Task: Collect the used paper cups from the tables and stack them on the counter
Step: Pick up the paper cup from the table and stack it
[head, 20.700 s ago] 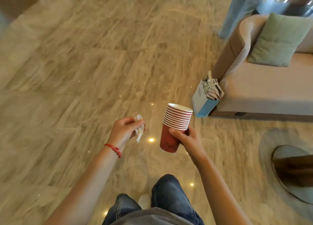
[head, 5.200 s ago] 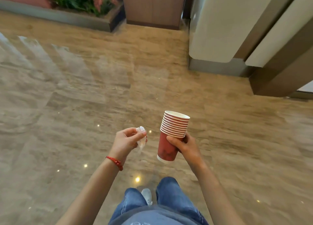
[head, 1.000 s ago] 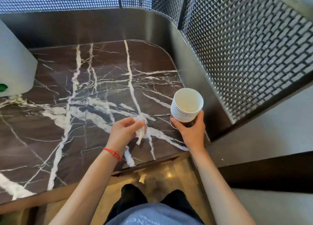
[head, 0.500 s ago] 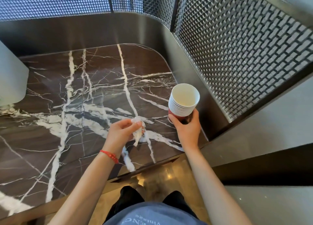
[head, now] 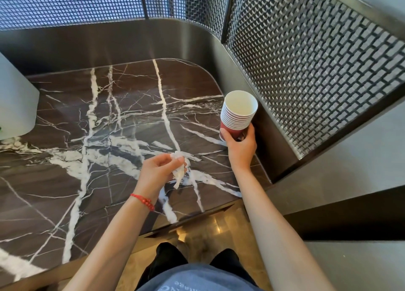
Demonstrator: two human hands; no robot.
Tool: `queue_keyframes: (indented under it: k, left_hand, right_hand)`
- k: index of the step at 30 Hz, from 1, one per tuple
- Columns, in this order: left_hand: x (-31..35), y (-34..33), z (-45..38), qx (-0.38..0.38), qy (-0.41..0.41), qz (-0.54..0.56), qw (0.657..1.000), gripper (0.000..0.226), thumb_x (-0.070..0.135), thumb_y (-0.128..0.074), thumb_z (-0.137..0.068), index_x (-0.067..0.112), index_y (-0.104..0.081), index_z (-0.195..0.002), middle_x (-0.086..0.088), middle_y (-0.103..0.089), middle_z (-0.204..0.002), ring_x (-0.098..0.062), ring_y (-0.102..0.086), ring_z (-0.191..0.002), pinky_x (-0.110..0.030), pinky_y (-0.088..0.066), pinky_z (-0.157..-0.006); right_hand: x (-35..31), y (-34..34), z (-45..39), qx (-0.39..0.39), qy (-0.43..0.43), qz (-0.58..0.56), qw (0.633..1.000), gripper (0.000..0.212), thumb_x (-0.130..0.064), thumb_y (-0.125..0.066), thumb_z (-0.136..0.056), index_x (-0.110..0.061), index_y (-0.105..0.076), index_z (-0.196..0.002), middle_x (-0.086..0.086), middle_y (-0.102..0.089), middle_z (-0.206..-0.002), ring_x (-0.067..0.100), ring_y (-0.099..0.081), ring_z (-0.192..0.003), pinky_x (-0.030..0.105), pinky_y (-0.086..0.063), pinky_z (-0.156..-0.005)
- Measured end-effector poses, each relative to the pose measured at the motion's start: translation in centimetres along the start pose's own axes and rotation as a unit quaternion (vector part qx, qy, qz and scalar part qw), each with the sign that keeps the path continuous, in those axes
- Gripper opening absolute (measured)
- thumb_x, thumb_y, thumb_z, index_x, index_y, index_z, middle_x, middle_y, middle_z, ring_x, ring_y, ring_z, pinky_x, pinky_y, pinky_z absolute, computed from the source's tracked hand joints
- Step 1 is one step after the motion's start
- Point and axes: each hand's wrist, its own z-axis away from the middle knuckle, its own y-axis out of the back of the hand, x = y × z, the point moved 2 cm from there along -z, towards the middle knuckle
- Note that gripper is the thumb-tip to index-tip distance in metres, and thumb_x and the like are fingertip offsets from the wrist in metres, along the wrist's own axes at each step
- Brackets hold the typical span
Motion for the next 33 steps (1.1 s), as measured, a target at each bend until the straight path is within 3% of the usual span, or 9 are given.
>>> queue_keyframes:
  k: [7,9,12,15,19,23,27,33]
  left_hand:
    - [-0.2,0.3,0.0,0.001,0.008,0.005,1.0,0.012,0.022,-0.071,-0.079,0.01,-0.072,-0.079,-0.011,-0.071,-0.08,-0.014,-0.061,-0.067,-0.021,-0.046,-0.06]
    - [-0.3,0.4,0.1,-0.003,0.009,0.009,1.0,0.01,0.022,-0.071,-0.078,0.012,-0.072,-0.077,-0.012,-0.069,-0.081,-0.016,-0.059,-0.067,-0.021,-0.046,-0.059]
    - [-0.8,0.5,0.0,-0.01,0.017,0.021,1.0,0.008,0.021,-0.071,-0.079,0.018,-0.074,-0.072,-0.008,-0.072,-0.078,-0.021,-0.062,-0.075,-0.032,-0.05,-0.072]
    - [-0.9,0.4,0.4,-0.012,0.016,0.017,1.0,0.014,0.021,-0.07,-0.079,0.023,-0.074,-0.065,0.003,-0.071,-0.067,-0.01,-0.064,-0.065,-0.02,-0.052,-0.061]
    - [-1.5,0.3,1.9,0.002,0.012,0.024,1.0,0.01,0.02,-0.07,-0.08,0.017,-0.072,-0.07,-0.006,-0.069,-0.072,-0.018,-0.062,-0.071,-0.029,-0.051,-0.071]
    - [-3.0,-0.1,4.6,0.041,0.003,0.035,0.999,0.009,0.021,-0.07,-0.08,0.015,-0.072,-0.074,0.004,-0.071,-0.065,-0.012,-0.064,-0.06,-0.019,-0.052,-0.059]
    - [-5.1,-1.3,8.3,0.094,-0.008,0.043,0.995,0.01,0.016,-0.07,-0.08,0.012,-0.07,-0.071,0.003,-0.071,-0.062,-0.009,-0.066,-0.06,-0.018,-0.05,-0.053]
    - [-10.4,-4.1,13.9,0.139,0.031,0.037,0.989,0.015,0.016,-0.07,-0.08,0.013,-0.071,-0.065,-0.003,-0.07,-0.066,-0.024,-0.062,-0.072,-0.037,-0.049,-0.073]
  right_hand:
    - [0.6,0.4,0.5,-0.026,-0.034,-0.018,0.999,0.071,-0.025,-0.078,-0.075,-0.014,-0.044,-0.136,0.003,-0.053,-0.134,0.01,-0.051,-0.116,0.021,-0.042,-0.094]
    - [0.9,0.9,1.2,-0.044,-0.044,0.005,0.998,0.065,-0.029,-0.075,-0.078,-0.015,-0.045,-0.135,0.002,-0.053,-0.134,0.011,-0.049,-0.118,0.025,-0.04,-0.097]
    - [1.1,1.9,2.6,-0.067,-0.046,0.033,0.996,0.06,-0.032,-0.07,-0.082,-0.016,-0.047,-0.135,0.001,-0.052,-0.136,0.012,-0.048,-0.124,0.031,-0.039,-0.105]
    - [0.7,3.2,4.2,-0.082,-0.032,0.06,0.994,0.057,-0.034,-0.066,-0.085,-0.015,-0.047,-0.135,0.002,-0.052,-0.136,0.012,-0.047,-0.124,0.032,-0.038,-0.106]
    - [0.2,5.1,6.4,-0.133,0.029,0.124,0.983,0.046,-0.033,-0.062,-0.089,-0.013,-0.053,-0.13,0.003,-0.056,-0.131,0.013,-0.051,-0.12,0.033,-0.042,-0.103]
    - [0.3,7.2,8.5,-0.182,0.114,0.175,0.961,0.04,-0.029,-0.061,-0.09,-0.009,-0.057,-0.125,0.003,-0.057,-0.125,0.015,-0.051,-0.118,0.025,-0.041,-0.099]
    - [1.4,9.5,10.5,-0.25,0.182,0.222,0.925,0.044,-0.028,-0.059,-0.092,-0.004,-0.054,-0.128,0.009,-0.055,-0.13,0.02,-0.048,-0.124,0.027,-0.037,-0.104]
    - [4.2,13.9,13.9,-0.262,0.317,0.266,0.872,0.04,-0.023,-0.063,-0.087,0.001,-0.06,-0.119,0.017,-0.061,-0.124,0.031,-0.054,-0.121,0.037,-0.04,-0.103]
